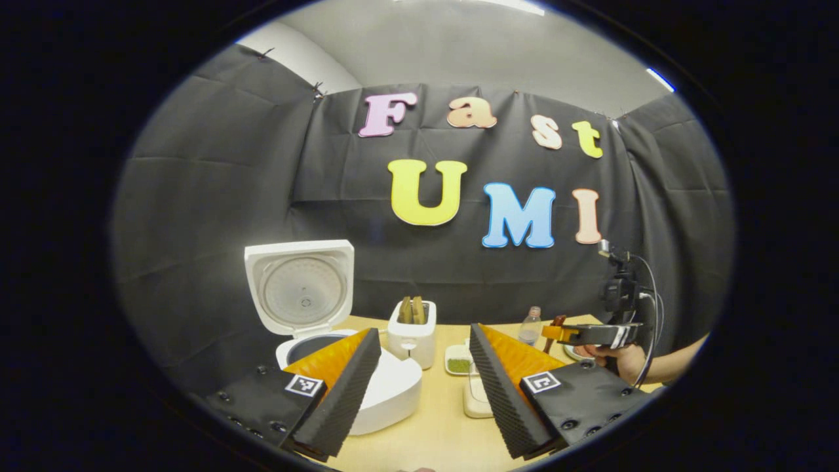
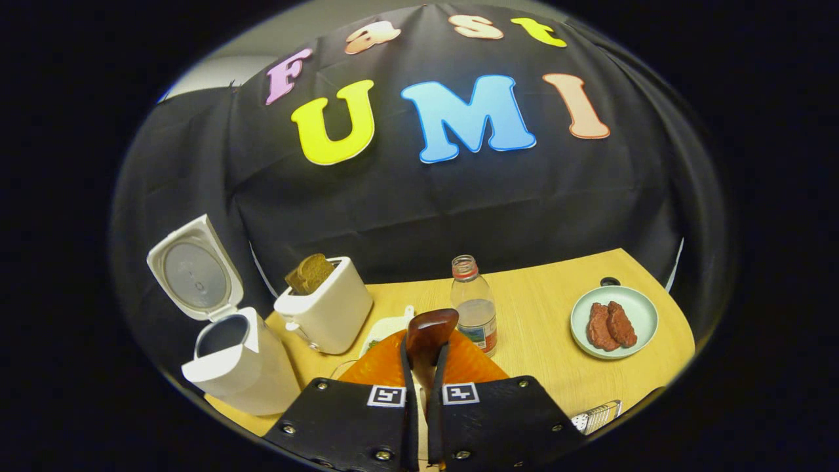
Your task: Close the left gripper, press the button to open the rice cooker; take a wooden spoon from the chopstick holder with the right hand, scoop a spoonful of rice and pour it into the rice cooker, then put the wooden spoon back into the chopstick holder.
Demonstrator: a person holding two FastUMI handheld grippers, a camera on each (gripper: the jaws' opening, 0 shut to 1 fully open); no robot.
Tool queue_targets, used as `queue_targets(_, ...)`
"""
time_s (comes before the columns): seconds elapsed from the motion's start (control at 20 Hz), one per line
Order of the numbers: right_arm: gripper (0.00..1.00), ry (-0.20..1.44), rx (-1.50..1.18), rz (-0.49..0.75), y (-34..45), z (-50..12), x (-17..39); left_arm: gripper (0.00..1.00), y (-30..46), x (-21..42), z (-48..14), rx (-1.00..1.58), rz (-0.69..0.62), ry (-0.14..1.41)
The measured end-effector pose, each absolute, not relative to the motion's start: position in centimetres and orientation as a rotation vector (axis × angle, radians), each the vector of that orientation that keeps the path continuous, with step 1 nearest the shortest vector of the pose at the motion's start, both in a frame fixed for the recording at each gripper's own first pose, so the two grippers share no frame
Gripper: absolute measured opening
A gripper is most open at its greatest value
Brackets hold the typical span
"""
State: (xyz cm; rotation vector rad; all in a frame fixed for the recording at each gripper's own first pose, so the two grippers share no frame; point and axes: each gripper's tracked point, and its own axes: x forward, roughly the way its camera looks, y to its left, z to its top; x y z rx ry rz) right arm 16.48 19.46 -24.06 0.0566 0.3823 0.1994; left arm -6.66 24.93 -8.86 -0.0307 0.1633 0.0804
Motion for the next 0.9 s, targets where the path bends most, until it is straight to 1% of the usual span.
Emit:
queue_targets(0.05, 0.06, 0.381, 0.021, 0.189, 19.7, -25.0, 16.9, 0.95, 25.5, -6.8, -9.5, -0.045, 0.090, 0.174)
queue_targets(0.1, 0.06, 0.393, -0.007, 0.182, 19.8, -26.1, 17.1, 0.92, 26.1, -6.9, -10.0, -0.065, 0.098, 0.186)
queue_targets(0.15, 0.06, 0.408, -0.021, 0.181, 20.0, -27.2, 17.1, 0.95, 26.7, -7.0, -10.4, -0.082, 0.111, 0.197)
queue_targets(0.2, 0.02, 0.408, -0.014, 0.193, 20.6, -27.5, 17.1, 0.95, 27.3, -7.0, -10.8, -0.096, 0.122, 0.205)
queue_targets(0.25, 0.06, 0.408, 0.000, 0.197, 21.2, -27.7, 17.0, 0.95, 27.7, -7.0, -11.0, -0.101, 0.129, 0.208)
queue_targets(0.35, 0.06, 0.441, 0.070, 0.238, 22.6, -28.3, 16.2, 0.95, 28.4, -7.2, -10.9, -0.091, 0.141, 0.202)
queue_targets(0.4, 0.06, 0.462, 0.125, 0.257, 23.4, -28.6, 15.8, 0.95, 28.6, -7.1, -10.8, -0.081, 0.142, 0.197)
queue_targets(0.45, 0.06, 0.476, 0.176, 0.265, 23.8, -28.7, 15.6, 0.92, 28.7, -7.0, -11.1, -0.071, 0.144, 0.200)
queue_targets(0.5, 0.06, 0.487, 0.230, 0.264, 23.8, -28.7, 15.6, 0.95, 29.0, -6.8, -11.2, -0.065, 0.147, 0.204)
queue_targets(0.6, 0.06, 0.511, 0.389, 0.262, 23.2, -28.8, 15.7, 0.95, 28.7, -6.6, -10.9, -0.076, 0.137, 0.200)
queue_targets(0.75, 0.06, 0.536, 0.726, 0.226, 20.7, -28.6, 16.4, 0.95, 28.8, -6.6, -10.6, -0.104, 0.140, 0.186)
queue_targets(0.9, 0.06, 0.515, 0.949, 0.181, 17.6, -27.3, 16.9, 0.92, 28.9, -6.3, -10.2, -0.115, 0.147, 0.180)
